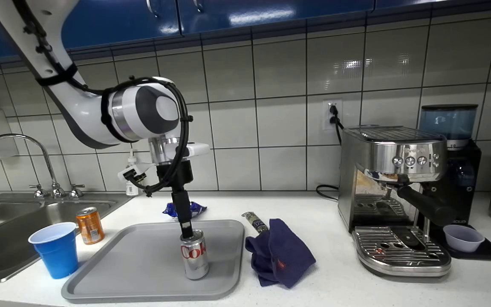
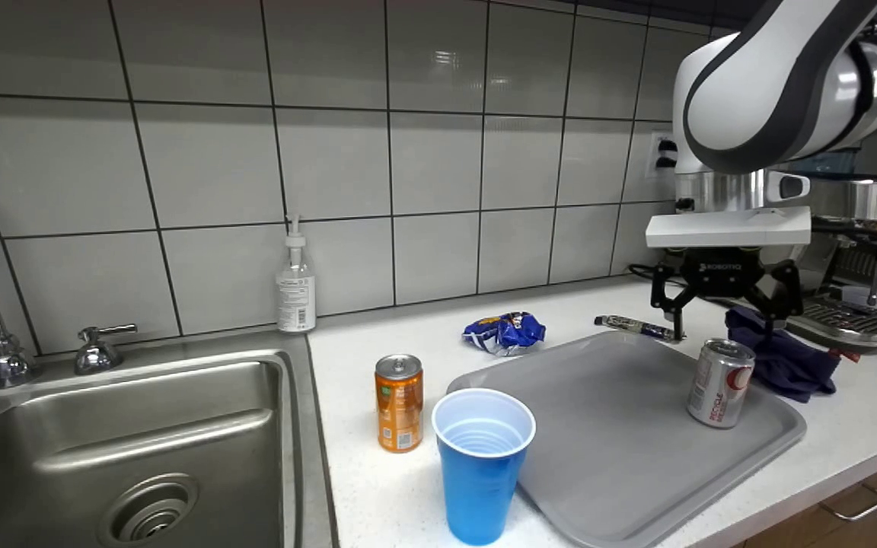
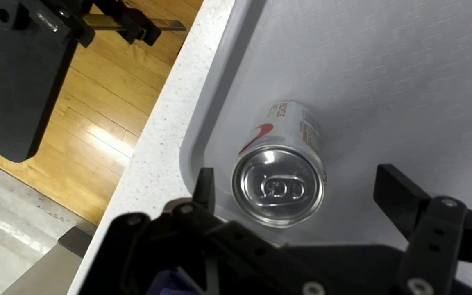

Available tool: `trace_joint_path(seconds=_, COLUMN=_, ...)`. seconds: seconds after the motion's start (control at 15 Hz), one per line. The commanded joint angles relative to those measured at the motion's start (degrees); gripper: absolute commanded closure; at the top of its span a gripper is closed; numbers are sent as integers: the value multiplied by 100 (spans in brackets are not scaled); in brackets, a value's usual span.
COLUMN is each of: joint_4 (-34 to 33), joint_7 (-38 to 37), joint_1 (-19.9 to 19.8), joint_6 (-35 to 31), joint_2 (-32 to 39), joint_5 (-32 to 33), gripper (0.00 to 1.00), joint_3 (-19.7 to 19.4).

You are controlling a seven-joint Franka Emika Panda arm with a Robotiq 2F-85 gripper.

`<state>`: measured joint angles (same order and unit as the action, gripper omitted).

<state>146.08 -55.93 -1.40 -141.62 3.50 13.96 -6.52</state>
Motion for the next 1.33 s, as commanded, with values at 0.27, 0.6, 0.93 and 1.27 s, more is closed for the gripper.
trace_joint_path(seconds=0.27, joint_4=16, joint_7=-82, joint_1=-31, joint_6=-229, joint_2=249, joint_5=109, gripper=0, joint_3=-33)
trace_joint_path(seconds=0.6, joint_4=-59, joint_7=-164, joint_1=15, joint_6=-380, joint_2=471, joint_5=130, gripper=0, joint_3=-101)
trace_joint_path(seconds=0.93, joint_4=-75, joint_7=-173, joint_1=54, joint_6=-484, joint_2=554, joint_5=129, gripper=0, joint_3=-166)
trace_joint_path(seconds=1.27, joint_4=-86, joint_7=-159, joint_1=61, joint_6=-476, joint_2=571, joint_5=119, gripper=0, joint_3=-191)
